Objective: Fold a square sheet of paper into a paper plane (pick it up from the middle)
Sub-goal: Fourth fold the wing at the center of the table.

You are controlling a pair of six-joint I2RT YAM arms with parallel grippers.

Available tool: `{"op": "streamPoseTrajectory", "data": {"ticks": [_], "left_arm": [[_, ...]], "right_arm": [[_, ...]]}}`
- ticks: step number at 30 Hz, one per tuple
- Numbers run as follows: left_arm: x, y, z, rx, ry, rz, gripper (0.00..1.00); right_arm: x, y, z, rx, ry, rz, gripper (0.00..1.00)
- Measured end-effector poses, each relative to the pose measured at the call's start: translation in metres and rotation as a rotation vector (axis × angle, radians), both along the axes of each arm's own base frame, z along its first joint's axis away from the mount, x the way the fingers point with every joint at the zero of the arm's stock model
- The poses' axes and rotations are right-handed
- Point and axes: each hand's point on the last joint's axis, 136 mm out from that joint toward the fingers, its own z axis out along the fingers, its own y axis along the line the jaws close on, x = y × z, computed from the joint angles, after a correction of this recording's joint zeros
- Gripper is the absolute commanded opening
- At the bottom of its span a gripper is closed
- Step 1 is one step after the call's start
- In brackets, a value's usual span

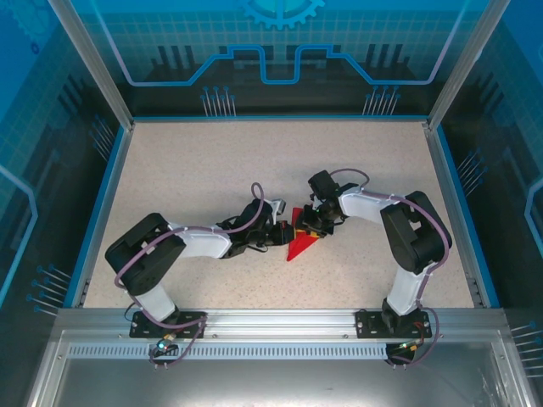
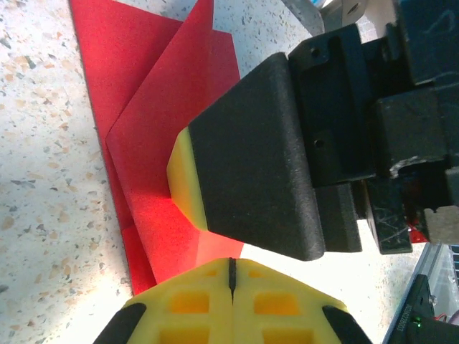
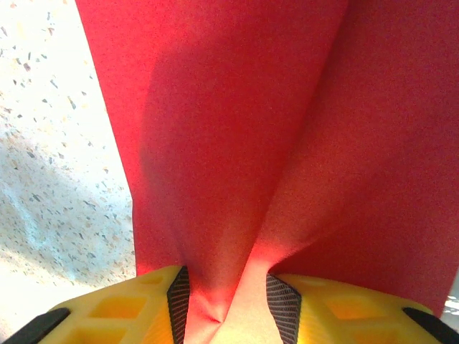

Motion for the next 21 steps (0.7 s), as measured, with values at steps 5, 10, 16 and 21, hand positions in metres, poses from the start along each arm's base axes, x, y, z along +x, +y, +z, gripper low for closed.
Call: {"op": "streamPoseTrajectory", "data": {"ticks": [5, 10, 16, 21], "left_arm": [[-0.001, 0.0, -0.002, -0.001, 0.0, -0.001, 0.0], [-0.003, 0.002, -0.009, 0.007, 0.012, -0.003, 0.0], [-0.005, 0.001, -0.016, 0.013, 0.025, -0.009, 0.0], [-0.006, 0.001, -0.025, 0.022, 0.041, -0.015, 0.0]], "right_arm": [[0.001, 0.001, 0.0, 0.002, 0.0, 0.001, 0.44], [0.001, 0.002, 0.001, 0.005, 0.006, 0.006, 0.45], [0.001, 0.003, 0.001, 0.006, 0.011, 0.01, 0.46], [0.0, 0.003, 0.001, 0.006, 0.012, 0.01, 0.46]]}}
